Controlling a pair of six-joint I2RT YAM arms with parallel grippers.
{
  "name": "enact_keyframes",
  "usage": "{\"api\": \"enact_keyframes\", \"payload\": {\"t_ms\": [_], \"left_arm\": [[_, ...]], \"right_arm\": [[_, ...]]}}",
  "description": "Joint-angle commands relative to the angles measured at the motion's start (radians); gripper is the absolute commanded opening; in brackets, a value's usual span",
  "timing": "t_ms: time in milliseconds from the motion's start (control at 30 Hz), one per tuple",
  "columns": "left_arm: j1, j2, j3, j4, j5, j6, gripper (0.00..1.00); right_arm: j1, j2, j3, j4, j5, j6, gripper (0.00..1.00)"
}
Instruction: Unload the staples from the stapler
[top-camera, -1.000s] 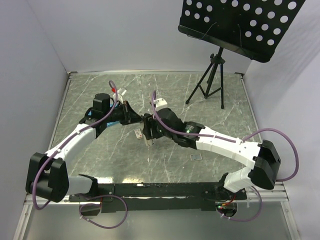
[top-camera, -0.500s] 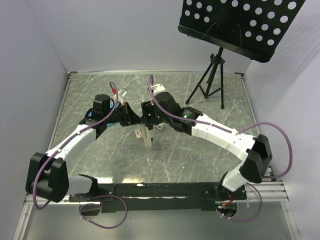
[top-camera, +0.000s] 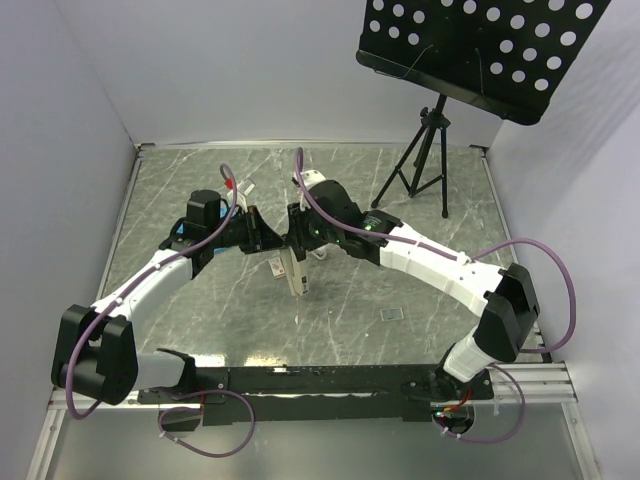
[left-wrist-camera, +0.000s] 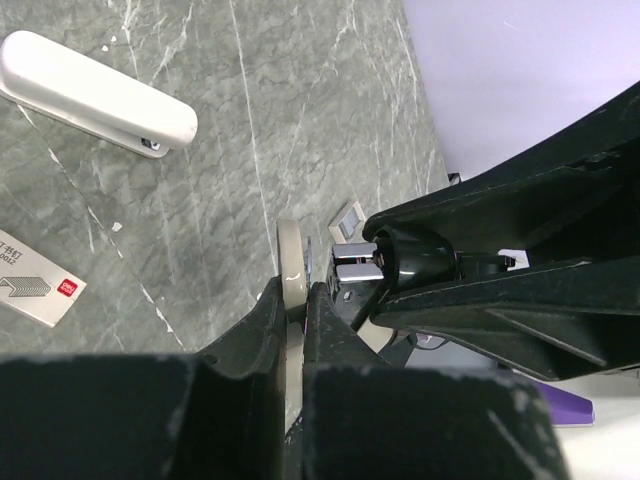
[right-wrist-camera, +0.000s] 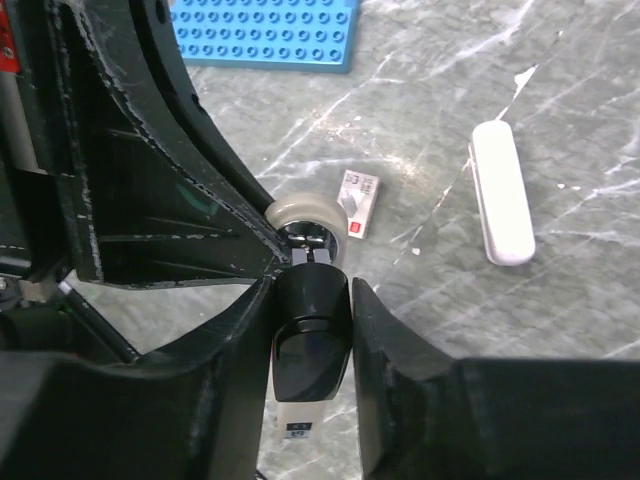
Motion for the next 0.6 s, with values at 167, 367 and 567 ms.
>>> {"api": "enact_keyframes", "payload": {"t_ms": [167,367,567], "left_arm": [[0.011,0.006,0.055,-0.084,-0.102,0.045,0.01],[0.066,0.034,0.060,-0.115,-0.150,0.028,0.01],[0.107,0.029,0.051,-0.098,-0.134,0.009,0.01]], "right_arm": [[-0.017,-0.090,-0.046,0.018,0.013,-0.011,0.24],[-0.021,-0.209,-0.203,0.050,0.004,-0.005,0.24],[-0.020,-0.314,-0.365,0.084,-0.007,0.018,0.25]]}}
